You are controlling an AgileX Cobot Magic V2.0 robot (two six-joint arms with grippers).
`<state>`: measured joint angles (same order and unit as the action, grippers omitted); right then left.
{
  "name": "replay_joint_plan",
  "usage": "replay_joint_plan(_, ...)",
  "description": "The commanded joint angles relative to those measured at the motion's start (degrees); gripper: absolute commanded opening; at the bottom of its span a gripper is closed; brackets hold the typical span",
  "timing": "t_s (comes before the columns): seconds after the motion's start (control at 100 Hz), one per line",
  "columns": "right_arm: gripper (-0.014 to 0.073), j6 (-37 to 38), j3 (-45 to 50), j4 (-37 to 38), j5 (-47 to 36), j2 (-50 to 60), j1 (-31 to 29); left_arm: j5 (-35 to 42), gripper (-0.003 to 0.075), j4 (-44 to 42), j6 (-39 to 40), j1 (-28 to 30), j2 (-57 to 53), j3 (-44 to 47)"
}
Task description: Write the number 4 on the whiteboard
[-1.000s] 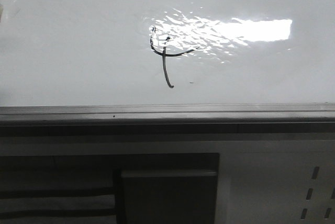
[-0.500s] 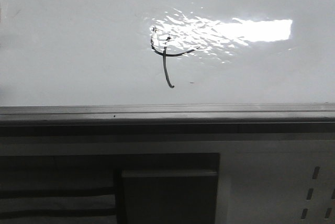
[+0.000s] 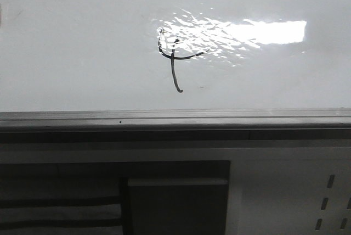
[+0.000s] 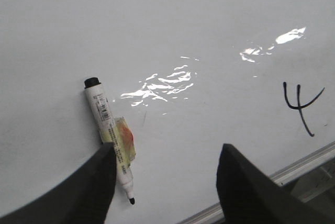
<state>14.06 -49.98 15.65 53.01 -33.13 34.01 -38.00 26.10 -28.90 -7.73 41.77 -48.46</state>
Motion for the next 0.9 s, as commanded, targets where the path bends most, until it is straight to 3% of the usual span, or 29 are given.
replay_joint_plan(0.0,0.0279,0.8,3.6,3.0,-8.3,3.1,0.1,3.1,0.0387,0.9,2.6,0.1,-4.4,1.3)
replay_joint_plan(0.22,0.0243,0.8,14.9,5.6,-16.8,11.2,0.1,12.2,0.0386,0.9,3.2,0.1,-14.1,13.9)
replay_joint_plan(0.34,0.0113,0.8,19.3,5.6,-21.9,14.0,0.1,19.4,0.0341,0.9,3.2,0.1,-17.4,21.1)
replay_joint_plan(0.49,-0.0072,0.8,22.0,5.6,-24.2,14.4,0.1,26.2,0.0184,1.0,3.2,0.1,-18.8,26.6)
replay_joint_plan(0.67,-0.0071,0.8,22.3,5.5,-24.1,14.4,0.1,27.0,-0.0021,3.4,3.2,0.1,-18.8,27.4)
replay_joint_plan(0.89,-0.0071,0.8,22.3,5.5,-23.9,14.4,0.1,26.2,-0.0020,5.6,3.3,0.1,-18.8,27.4)
